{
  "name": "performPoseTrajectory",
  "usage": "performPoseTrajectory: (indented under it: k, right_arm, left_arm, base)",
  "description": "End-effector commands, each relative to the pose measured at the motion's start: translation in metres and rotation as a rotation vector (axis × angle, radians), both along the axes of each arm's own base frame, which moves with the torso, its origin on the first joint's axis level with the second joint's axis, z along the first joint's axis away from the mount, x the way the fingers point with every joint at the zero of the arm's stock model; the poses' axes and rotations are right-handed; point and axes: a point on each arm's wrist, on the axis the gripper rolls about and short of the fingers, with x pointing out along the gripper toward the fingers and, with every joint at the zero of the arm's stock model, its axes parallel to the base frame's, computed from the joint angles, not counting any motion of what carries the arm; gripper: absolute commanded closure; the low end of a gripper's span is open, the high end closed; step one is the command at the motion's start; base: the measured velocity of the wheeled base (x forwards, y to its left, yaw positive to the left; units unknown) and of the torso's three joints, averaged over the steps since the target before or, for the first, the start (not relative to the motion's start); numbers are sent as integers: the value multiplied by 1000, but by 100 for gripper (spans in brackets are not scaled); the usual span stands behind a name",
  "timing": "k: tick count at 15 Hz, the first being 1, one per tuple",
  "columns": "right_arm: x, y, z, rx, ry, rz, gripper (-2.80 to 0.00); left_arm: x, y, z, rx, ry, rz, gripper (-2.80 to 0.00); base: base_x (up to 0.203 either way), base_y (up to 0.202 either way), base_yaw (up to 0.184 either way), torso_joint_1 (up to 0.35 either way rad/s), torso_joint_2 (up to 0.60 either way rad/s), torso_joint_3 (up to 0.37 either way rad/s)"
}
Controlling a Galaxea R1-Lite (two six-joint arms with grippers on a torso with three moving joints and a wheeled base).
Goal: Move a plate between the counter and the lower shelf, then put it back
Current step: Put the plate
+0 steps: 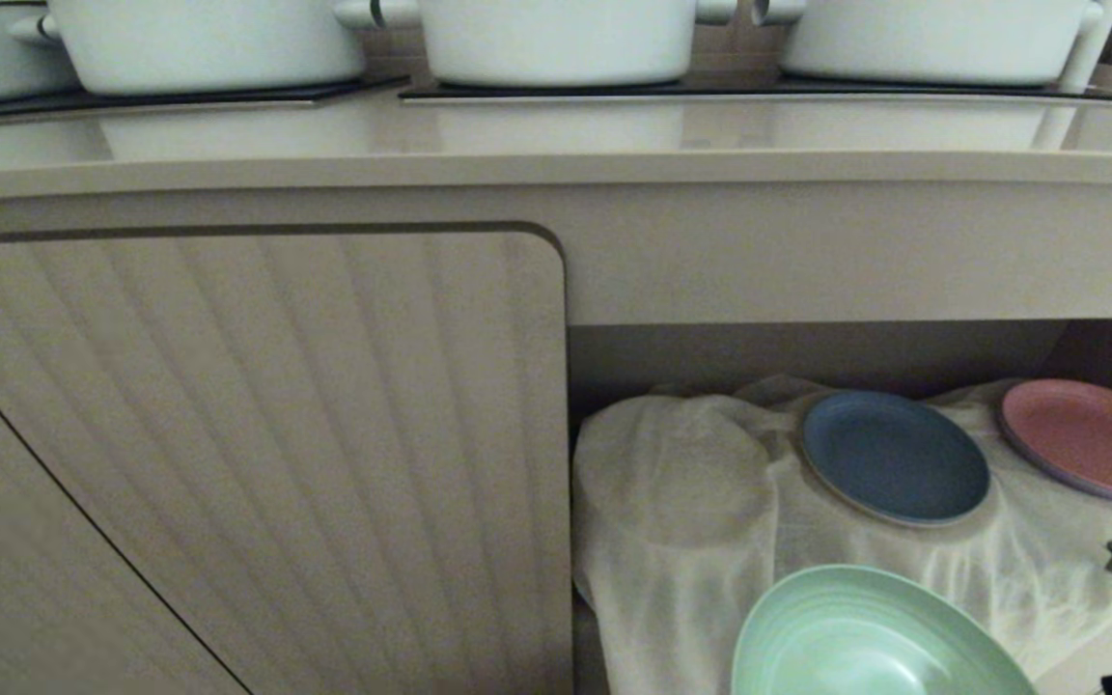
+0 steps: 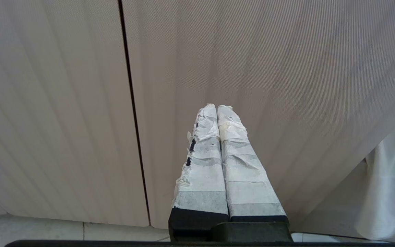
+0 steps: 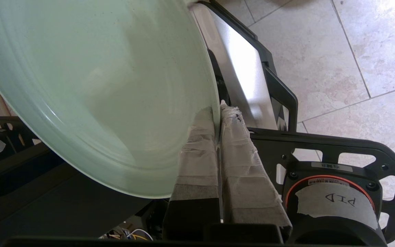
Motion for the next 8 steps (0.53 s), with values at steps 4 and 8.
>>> performPoseTrajectory:
  k: [4, 8]
  right_arm:
    - [0, 0, 0, 2, 4, -1, 0]
    - [-1, 0, 0, 3, 2, -2, 0]
  left_arm:
    - [0, 0, 0, 0, -1, 0, 0]
    - [0, 0, 0, 0, -2, 2, 0]
  base:
    - [0, 0, 0, 0, 0, 0]
    - [0, 0, 0, 0, 0, 0]
